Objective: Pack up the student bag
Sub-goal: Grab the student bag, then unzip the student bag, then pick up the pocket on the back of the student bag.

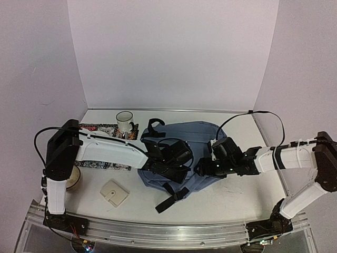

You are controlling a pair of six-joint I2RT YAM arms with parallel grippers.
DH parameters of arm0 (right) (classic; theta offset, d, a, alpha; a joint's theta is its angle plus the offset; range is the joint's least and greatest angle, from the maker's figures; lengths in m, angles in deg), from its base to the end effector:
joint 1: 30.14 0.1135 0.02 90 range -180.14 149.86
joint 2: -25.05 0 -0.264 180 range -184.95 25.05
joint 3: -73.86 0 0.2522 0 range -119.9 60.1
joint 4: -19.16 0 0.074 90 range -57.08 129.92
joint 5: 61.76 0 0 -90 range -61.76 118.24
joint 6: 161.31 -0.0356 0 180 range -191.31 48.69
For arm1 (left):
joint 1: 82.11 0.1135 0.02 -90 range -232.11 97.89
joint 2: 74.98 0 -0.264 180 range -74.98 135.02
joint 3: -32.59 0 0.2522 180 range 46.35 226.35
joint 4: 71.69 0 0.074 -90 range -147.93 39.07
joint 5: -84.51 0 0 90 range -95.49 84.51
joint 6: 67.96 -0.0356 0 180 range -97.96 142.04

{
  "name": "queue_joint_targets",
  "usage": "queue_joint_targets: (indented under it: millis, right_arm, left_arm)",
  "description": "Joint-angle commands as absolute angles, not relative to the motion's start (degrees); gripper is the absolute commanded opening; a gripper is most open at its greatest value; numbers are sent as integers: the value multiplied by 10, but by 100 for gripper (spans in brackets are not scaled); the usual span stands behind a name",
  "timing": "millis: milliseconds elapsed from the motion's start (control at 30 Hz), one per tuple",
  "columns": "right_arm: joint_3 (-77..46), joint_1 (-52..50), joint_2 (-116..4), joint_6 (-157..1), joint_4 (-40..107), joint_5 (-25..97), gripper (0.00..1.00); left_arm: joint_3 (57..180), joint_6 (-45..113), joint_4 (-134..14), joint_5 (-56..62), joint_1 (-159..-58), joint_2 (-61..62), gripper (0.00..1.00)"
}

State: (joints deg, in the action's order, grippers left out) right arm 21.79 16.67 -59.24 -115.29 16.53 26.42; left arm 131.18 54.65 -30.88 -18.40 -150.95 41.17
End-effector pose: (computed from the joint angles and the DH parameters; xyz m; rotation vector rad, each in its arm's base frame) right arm 0.2078 0.2197 0.1876 -0.0344 2.2243 0.8971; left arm 0.1640 -0.4017 0.1818 0.7281 2.4933 -0.3833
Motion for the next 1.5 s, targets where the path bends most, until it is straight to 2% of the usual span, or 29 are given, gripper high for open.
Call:
queue_joint_targets:
  millis: [0, 500, 633, 900, 1033, 1267, 1367, 1467]
  right_arm:
    - [220, 154, -620, -1174, 182, 223, 69]
    - [242, 129, -614, -1173, 183, 211, 71]
    - [216, 134, -613, -1124, 192, 235, 69]
    - [122, 186, -577, -948, 257, 218, 72]
    - [81, 199, -572, -849, 272, 214, 77]
    - [-1, 222, -654, -660, 286, 214, 87]
    - [-31, 238, -696, -606, 287, 206, 90]
    - [-51, 250, -730, -568, 289, 196, 91]
  left_arm:
    - [1264, 577, -285, -210, -1510, 351, 0]
    - [1057, 696, -209, -286, -1481, 181, 0]
    - [1057, 706, -210, -292, -1480, 183, 0]
    - [1074, 732, -216, -347, -1480, 164, 10]
    - [1062, 760, -225, -366, -1480, 139, 24]
    - [994, 796, -324, -324, -1461, 89, 66]
    - [961, 791, -396, -270, -1442, 79, 75]
    - [952, 788, -425, -239, -1434, 92, 78]
